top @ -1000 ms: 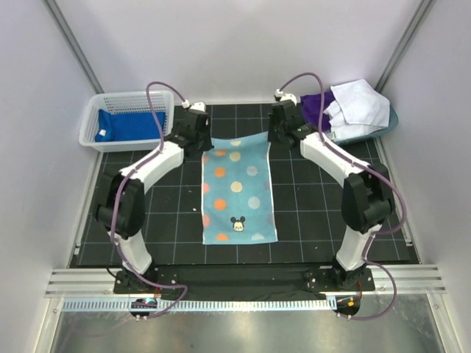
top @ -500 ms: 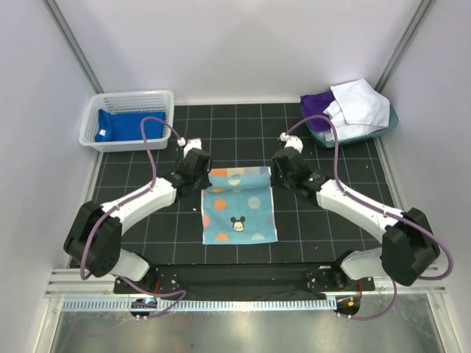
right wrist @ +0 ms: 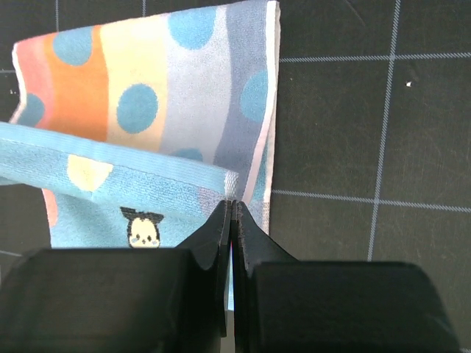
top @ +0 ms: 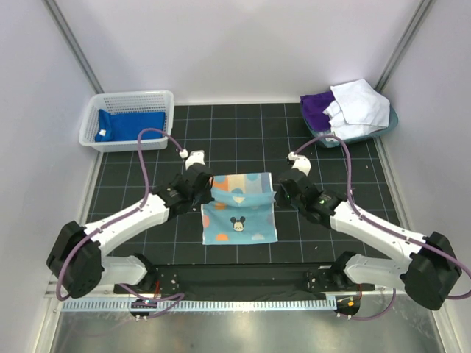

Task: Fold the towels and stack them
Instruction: Fold the towel

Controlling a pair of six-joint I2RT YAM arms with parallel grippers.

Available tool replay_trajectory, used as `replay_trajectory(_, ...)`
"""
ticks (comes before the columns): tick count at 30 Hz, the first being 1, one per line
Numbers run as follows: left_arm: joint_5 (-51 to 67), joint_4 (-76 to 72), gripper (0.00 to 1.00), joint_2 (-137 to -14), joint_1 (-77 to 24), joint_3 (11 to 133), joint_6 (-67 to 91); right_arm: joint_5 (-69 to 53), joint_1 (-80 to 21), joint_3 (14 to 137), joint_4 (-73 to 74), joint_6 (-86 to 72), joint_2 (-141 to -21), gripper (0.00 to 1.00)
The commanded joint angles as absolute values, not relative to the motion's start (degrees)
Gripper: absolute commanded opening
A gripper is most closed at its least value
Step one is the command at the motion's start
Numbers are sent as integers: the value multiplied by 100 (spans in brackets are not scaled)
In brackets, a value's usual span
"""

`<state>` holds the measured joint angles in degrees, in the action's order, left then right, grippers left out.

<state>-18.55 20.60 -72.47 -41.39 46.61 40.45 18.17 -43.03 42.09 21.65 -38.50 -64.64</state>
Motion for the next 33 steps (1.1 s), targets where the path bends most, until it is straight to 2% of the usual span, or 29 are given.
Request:
replay_trajectory(1, -2030, 2390, 2, -7119, -4254, 4816, 4227, 2013, -4368, 4236, 2364, -4131, -6223, 1)
replay_trajectory(15, -2004, 2672, 4, -6451, -4474, 4245, 4359, 2171, -4948, 3762, 2610, -4658, -5932, 1)
replay_trajectory(33, -1767, 2391, 8, -6574, -4649, 3700, 4544, 2303, -5089, 3428, 2452, -4843, -6258, 1)
